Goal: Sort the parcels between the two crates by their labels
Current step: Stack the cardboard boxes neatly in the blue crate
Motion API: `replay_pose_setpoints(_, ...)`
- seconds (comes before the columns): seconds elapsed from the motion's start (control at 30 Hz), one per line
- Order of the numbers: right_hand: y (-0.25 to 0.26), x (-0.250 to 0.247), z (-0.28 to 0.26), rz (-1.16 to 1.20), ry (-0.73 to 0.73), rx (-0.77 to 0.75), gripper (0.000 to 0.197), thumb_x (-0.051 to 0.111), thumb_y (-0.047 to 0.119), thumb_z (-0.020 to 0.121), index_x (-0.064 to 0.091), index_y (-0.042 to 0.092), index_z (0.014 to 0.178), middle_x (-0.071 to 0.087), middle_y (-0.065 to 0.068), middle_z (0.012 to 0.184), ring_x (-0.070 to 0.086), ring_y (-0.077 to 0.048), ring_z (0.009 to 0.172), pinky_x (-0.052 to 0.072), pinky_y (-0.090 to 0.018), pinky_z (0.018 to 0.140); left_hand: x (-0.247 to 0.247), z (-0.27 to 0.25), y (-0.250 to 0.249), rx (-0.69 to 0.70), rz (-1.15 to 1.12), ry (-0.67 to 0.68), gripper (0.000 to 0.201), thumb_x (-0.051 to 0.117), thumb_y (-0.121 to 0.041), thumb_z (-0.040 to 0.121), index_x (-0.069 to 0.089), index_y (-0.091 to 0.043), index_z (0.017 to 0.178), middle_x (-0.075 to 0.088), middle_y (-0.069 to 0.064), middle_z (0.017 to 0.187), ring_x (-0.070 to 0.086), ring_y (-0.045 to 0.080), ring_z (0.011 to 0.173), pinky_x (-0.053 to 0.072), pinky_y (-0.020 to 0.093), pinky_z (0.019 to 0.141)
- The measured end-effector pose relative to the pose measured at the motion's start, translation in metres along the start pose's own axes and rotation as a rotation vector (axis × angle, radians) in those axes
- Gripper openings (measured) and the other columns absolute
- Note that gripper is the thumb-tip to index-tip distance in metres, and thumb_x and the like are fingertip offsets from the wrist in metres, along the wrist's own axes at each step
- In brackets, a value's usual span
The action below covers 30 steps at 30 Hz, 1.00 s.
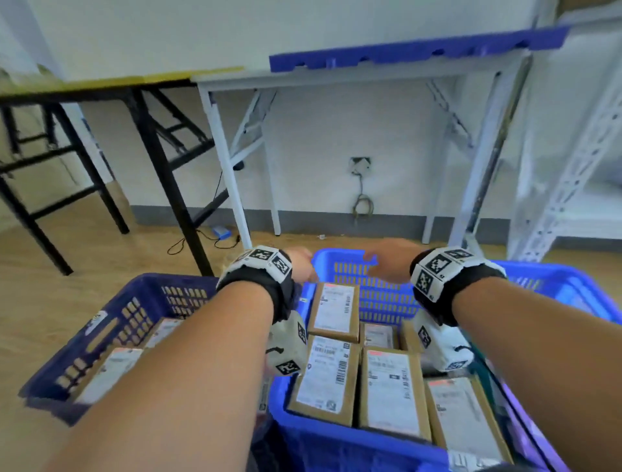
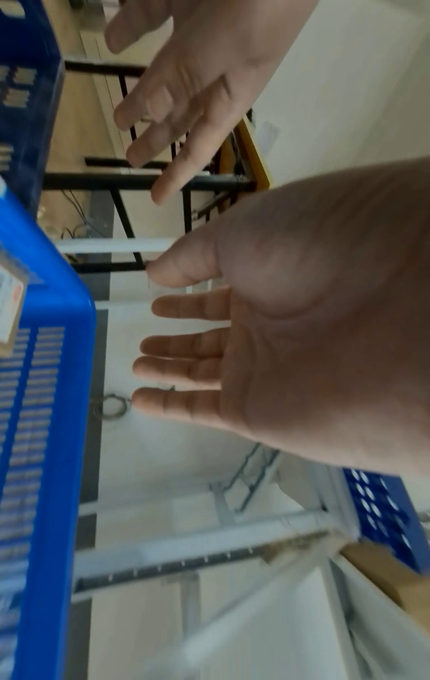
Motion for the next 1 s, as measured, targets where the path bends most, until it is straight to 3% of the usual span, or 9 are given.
replay_pose_setpoints(0.17, -0.077, -0.002, -0.042, 0.022, 0.013, 0.111, 0.041, 0.047, 0.029, 0.098, 0.054, 0.012, 0.135, 0.053, -0.010, 0.136, 0.050, -0.027, 0.125, 0.040, -0.032, 0.102, 0.015, 0.000, -0.073, 0.070, -0.085, -0.014, 0.055, 0.056, -0.023, 0.095, 0.037, -0.013, 0.146, 0.043, 0.007, 0.147, 0.045, 0.025, 0.131, 0.038, 0.032, 0.107)
replay_pose_setpoints(0.33, -0.127, 0.039, -0.054, 0.035, 0.079, 0.208, 0.041, 0.051, 0.027, 0.096, 0.053, 0.011, 0.134, 0.053, -0.008, 0.137, 0.048, -0.025, 0.127, 0.037, -0.030, 0.102, 0.049, 0.017, -0.124, 0.174, -0.086, 0.026, 0.047, 0.057, -0.025, 0.094, 0.045, -0.012, 0.138, 0.048, 0.006, 0.138, 0.050, 0.026, 0.122, 0.041, 0.032, 0.101)
replay_pose_setpoints(0.43, -0.147, 0.075, -0.048, 0.032, 0.136, 0.266, 0.043, 0.056, 0.027, 0.093, 0.052, 0.014, 0.134, 0.052, -0.005, 0.138, 0.048, -0.023, 0.128, 0.038, -0.029, 0.103, 0.075, 0.042, -0.139, 0.209, -0.071, 0.054, 0.016, 0.058, -0.023, 0.094, 0.045, -0.021, 0.103, 0.042, 0.003, 0.104, 0.045, 0.020, 0.095, 0.043, 0.029, 0.084)
replay_pose_setpoints(0.53, -0.162, 0.110, -0.032, 0.036, 0.192, 0.303, 0.047, 0.062, 0.028, 0.088, 0.053, 0.016, 0.132, 0.056, -0.006, 0.132, 0.052, -0.026, 0.123, 0.043, -0.031, 0.101, 0.100, 0.067, -0.148, 0.239, -0.057, 0.092, 0.015, 0.060, -0.023, 0.091, 0.047, -0.023, 0.100, 0.044, 0.001, 0.090, 0.044, 0.021, 0.081, 0.039, 0.026, 0.066)
replay_pose_setpoints(0.6, -0.170, 0.130, -0.017, 0.050, 0.220, 0.322, 0.050, 0.065, 0.029, 0.086, 0.052, 0.017, 0.132, 0.056, -0.005, 0.132, 0.052, -0.026, 0.122, 0.044, -0.031, 0.100, 0.113, 0.086, -0.150, 0.242, -0.055, 0.132, 0.018, 0.062, -0.025, 0.090, 0.047, -0.023, 0.101, 0.046, 0.001, 0.091, 0.047, 0.021, 0.079, 0.042, 0.029, 0.069)
replay_pose_setpoints(0.67, -0.173, 0.147, 0.004, 0.053, 0.259, 0.325, 0.051, 0.066, 0.030, 0.086, 0.051, 0.016, 0.133, 0.057, -0.006, 0.132, 0.052, -0.026, 0.123, 0.043, -0.032, 0.099, 0.117, 0.107, -0.145, 0.233, -0.054, 0.131, 0.013, 0.064, -0.025, 0.089, 0.051, -0.026, 0.089, 0.044, -0.004, 0.086, 0.047, 0.022, 0.087, 0.043, 0.030, 0.076)
replay_pose_setpoints(0.73, -0.169, 0.164, 0.030, 0.041, 0.320, 0.302, 0.050, 0.062, 0.033, 0.090, 0.051, 0.010, 0.134, 0.056, -0.007, 0.131, 0.052, -0.027, 0.122, 0.044, -0.033, 0.099, 0.121, 0.132, -0.137, 0.222, -0.051, 0.106, 0.025, 0.063, -0.021, 0.089, 0.055, -0.026, 0.112, 0.056, 0.000, 0.106, 0.054, 0.025, 0.100, 0.045, 0.030, 0.081)
replay_pose_setpoints(0.8, -0.160, 0.177, 0.058, 0.036, 0.353, 0.278, 0.050, 0.058, 0.035, 0.092, 0.052, 0.007, 0.133, 0.056, -0.008, 0.131, 0.053, -0.027, 0.120, 0.045, -0.035, 0.099, 0.122, 0.153, -0.129, 0.223, -0.039, 0.053, 0.049, 0.061, -0.018, 0.089, 0.047, -0.024, 0.135, 0.050, 0.001, 0.137, 0.055, 0.023, 0.115, 0.045, 0.030, 0.087)
replay_pose_setpoints(1.0, -0.130, 0.231, 0.137, 0.053, 0.453, 0.207, 0.051, 0.068, 0.034, 0.085, 0.057, 0.007, 0.127, 0.061, -0.008, 0.124, 0.059, -0.026, 0.113, 0.050, -0.039, 0.096, 0.136, 0.186, -0.100, 0.191, -0.041, 0.068, 0.043, 0.067, -0.023, 0.083, 0.057, -0.027, 0.125, 0.050, 0.003, 0.135, 0.048, 0.025, 0.125, 0.043, 0.037, 0.102)
Point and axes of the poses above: each hand's wrist, its own z-axis towards the middle knuckle, its own x-axis out of the palm, y = z × x, the point moved 8 cm from there along z, towards the middle knuckle
